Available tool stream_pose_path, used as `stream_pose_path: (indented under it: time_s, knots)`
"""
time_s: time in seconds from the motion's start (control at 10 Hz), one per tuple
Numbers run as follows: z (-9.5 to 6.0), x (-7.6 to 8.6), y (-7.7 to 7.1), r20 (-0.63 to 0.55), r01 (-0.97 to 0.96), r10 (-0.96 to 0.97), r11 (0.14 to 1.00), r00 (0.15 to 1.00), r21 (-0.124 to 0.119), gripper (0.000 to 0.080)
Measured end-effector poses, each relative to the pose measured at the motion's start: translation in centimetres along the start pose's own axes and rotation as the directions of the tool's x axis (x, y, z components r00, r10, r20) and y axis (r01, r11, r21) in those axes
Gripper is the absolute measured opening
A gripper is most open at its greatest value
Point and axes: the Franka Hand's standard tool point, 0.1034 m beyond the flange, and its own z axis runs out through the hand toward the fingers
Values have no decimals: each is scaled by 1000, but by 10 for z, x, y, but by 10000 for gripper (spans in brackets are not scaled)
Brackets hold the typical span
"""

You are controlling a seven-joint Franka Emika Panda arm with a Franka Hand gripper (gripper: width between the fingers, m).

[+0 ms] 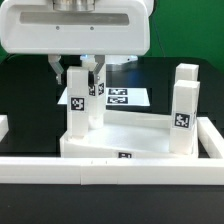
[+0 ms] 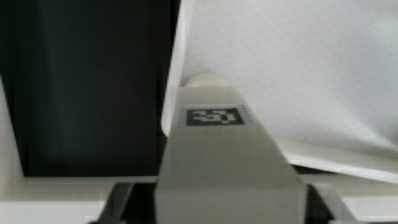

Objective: Assemble desk

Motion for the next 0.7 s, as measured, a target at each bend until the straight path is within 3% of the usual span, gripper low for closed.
stream_pose_path:
  time_s: [0.3, 0.5, 0.7]
  knots:
    - [0, 1, -2, -2, -280, 280, 960, 960, 5, 287]
    - [1, 1, -2, -4, -475, 475, 880, 880, 12, 287]
    - [1, 2, -3, -4, -650, 650, 760, 760, 34, 287]
